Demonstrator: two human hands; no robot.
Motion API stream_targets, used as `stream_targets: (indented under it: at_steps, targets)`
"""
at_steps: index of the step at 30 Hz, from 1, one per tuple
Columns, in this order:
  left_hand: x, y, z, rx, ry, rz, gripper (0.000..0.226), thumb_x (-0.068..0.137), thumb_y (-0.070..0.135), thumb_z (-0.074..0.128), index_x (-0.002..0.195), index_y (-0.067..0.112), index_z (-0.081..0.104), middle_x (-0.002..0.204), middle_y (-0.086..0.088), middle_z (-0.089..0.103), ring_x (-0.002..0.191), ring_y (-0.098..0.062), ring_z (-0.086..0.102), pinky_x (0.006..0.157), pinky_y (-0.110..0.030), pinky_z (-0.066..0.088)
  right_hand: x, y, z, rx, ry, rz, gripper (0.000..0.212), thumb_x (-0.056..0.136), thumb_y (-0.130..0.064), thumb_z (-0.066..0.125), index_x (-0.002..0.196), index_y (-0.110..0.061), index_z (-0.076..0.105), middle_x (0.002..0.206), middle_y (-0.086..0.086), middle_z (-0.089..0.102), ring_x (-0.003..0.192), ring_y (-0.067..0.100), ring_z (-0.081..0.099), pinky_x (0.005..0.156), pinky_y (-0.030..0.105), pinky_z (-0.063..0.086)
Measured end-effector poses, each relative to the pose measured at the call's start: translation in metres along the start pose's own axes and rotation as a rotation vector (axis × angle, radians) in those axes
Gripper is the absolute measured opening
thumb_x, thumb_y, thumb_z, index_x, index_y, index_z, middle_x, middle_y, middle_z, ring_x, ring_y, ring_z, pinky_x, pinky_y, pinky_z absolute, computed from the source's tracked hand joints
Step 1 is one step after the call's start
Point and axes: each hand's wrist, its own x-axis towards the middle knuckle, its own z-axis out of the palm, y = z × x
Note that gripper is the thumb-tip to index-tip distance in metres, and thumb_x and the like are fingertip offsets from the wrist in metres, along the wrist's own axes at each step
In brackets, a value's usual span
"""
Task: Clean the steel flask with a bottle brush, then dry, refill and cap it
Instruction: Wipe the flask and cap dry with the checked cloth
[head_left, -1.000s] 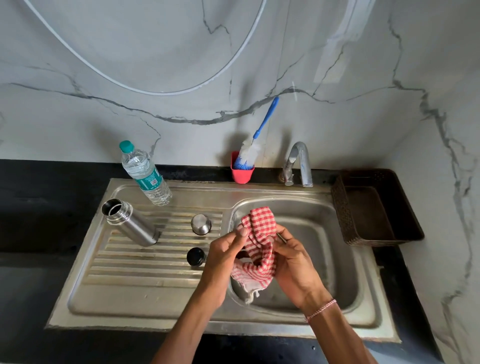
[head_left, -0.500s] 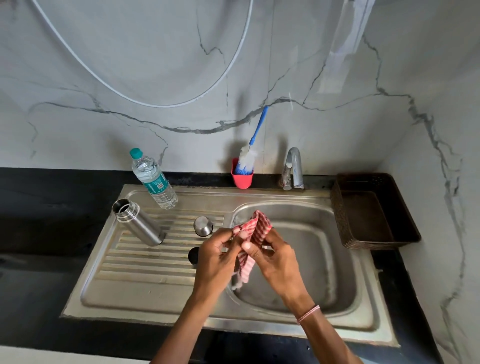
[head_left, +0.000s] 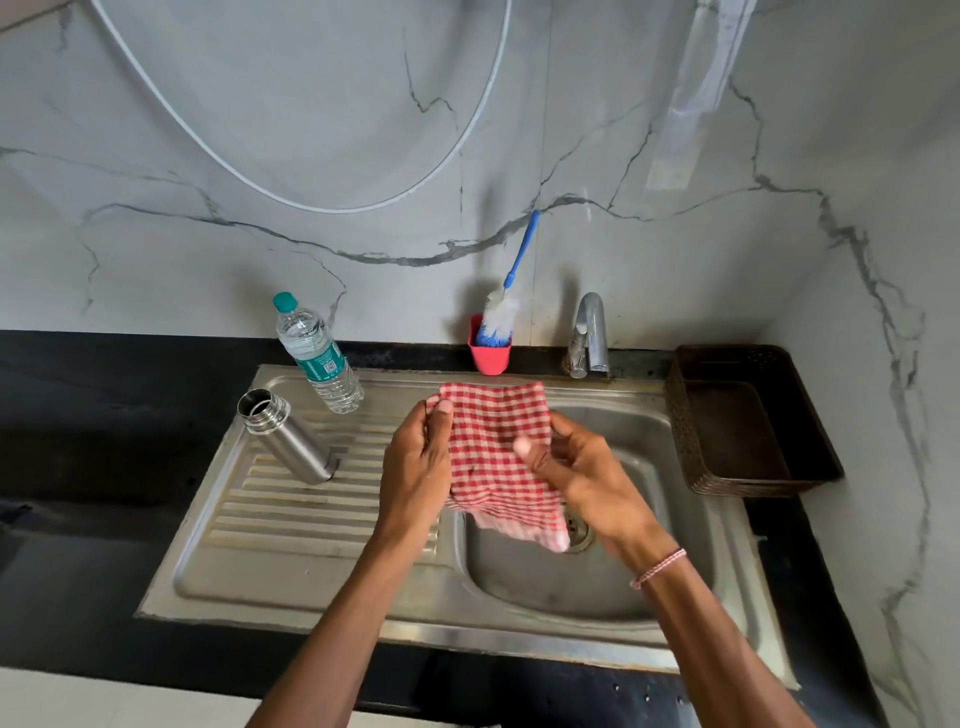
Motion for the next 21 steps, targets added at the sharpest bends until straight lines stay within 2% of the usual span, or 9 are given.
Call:
stream_targets:
  at_steps: [2, 4, 7, 9, 10, 12, 15, 18, 21]
  targets:
    - [0.006, -0.002, 0.001, 0.001, 0.018, -0.053, 0.036, 0.107, 0.054, 0.043, 0.112, 0.029, 0.069, 0.101, 0.003, 0.078, 0.094, -0.022, 0.075, 0.087, -0.053, 0.062, 0.001, 0.006, -0.004, -0.042, -0.04, 0.098, 0.044, 0.089, -0.002, 0.074, 0.129, -0.006, 0.058, 0.112, 0.016, 0.075, 0.104, 0.031, 0.073, 0.081, 0.036, 0.061]
    - [0.01, -0.001, 0.0, -0.113, -0.03, -0.135, 0.038, 0.107, 0.051, 0.044, 0.116, 0.023, 0.068, 0.105, 0.0, 0.078, 0.101, -0.025, 0.075, 0.089, -0.046, 0.061, 0.002, 0.011, -0.006, -0.041, -0.01, 0.147, 0.045, 0.086, -0.003, 0.076, 0.127, -0.006, 0.059, 0.112, 0.016, 0.075, 0.101, 0.031, 0.074, 0.076, 0.039, 0.061]
    - [0.015, -0.005, -0.006, -0.431, -0.226, -0.335, 0.051, 0.102, 0.053, 0.049, 0.127, 0.012, 0.067, 0.119, -0.009, 0.076, 0.112, -0.024, 0.072, 0.095, -0.04, 0.056, 0.004, 0.02, -0.007, 0.232, 0.133, 0.196, 0.037, 0.088, -0.006, 0.074, 0.123, 0.002, 0.065, 0.118, 0.022, 0.071, 0.104, 0.034, 0.07, 0.084, 0.039, 0.059]
    - [0.011, -0.013, -0.01, -0.488, -0.347, -0.422, 0.051, 0.095, 0.045, 0.059, 0.126, 0.004, 0.068, 0.116, -0.012, 0.076, 0.107, -0.022, 0.072, 0.089, -0.033, 0.058, 0.004, 0.027, -0.01, 0.46, 0.219, 0.277, 0.037, 0.09, -0.005, 0.071, 0.124, 0.008, 0.064, 0.123, 0.029, 0.067, 0.106, 0.038, 0.067, 0.09, 0.045, 0.059]
    - [0.008, -0.019, -0.011, -0.466, -0.395, -0.429, 0.047, 0.093, 0.037, 0.064, 0.125, 0.002, 0.068, 0.112, -0.012, 0.076, 0.104, -0.021, 0.072, 0.087, -0.029, 0.058, 0.002, 0.03, -0.012, 0.503, 0.241, 0.317, 0.037, 0.09, -0.005, 0.07, 0.124, 0.008, 0.064, 0.124, 0.03, 0.066, 0.107, 0.039, 0.067, 0.091, 0.048, 0.058]
    - [0.002, -0.029, -0.008, -0.414, -0.449, -0.4, 0.04, 0.09, 0.02, 0.071, 0.126, 0.002, 0.067, 0.113, -0.011, 0.077, 0.109, -0.022, 0.07, 0.093, -0.028, 0.056, -0.002, 0.036, -0.017, 0.476, 0.241, 0.369, 0.037, 0.088, -0.006, 0.072, 0.124, 0.005, 0.066, 0.125, 0.029, 0.066, 0.112, 0.041, 0.066, 0.095, 0.052, 0.056]
    - [-0.003, -0.032, -0.002, -0.313, -0.484, -0.295, 0.045, 0.091, 0.005, 0.073, 0.133, 0.013, 0.062, 0.123, -0.007, 0.075, 0.116, -0.018, 0.07, 0.1, -0.028, 0.054, -0.008, 0.038, -0.023, 0.419, 0.192, 0.364, 0.043, 0.084, 0.002, 0.074, 0.126, 0.001, 0.065, 0.123, 0.027, 0.068, 0.115, 0.043, 0.065, 0.097, 0.052, 0.055]
    - [0.0, -0.034, 0.0, -0.26, -0.493, -0.248, 0.053, 0.09, 0.007, 0.076, 0.138, 0.022, 0.06, 0.128, -0.004, 0.073, 0.12, -0.017, 0.068, 0.099, -0.033, 0.056, -0.009, 0.033, -0.031, 0.357, 0.154, 0.322, 0.053, 0.079, 0.008, 0.076, 0.129, -0.005, 0.061, 0.121, 0.023, 0.07, 0.115, 0.041, 0.066, 0.101, 0.056, 0.052]
    - [0.006, -0.036, 0.003, -0.217, -0.42, -0.263, 0.057, 0.084, 0.012, 0.083, 0.136, 0.021, 0.062, 0.126, -0.004, 0.074, 0.118, -0.021, 0.07, 0.097, -0.039, 0.057, -0.007, 0.031, -0.035, 0.241, 0.159, 0.313, 0.051, 0.079, 0.004, 0.078, 0.127, -0.005, 0.063, 0.12, 0.016, 0.072, 0.112, 0.034, 0.069, 0.101, 0.05, 0.053]
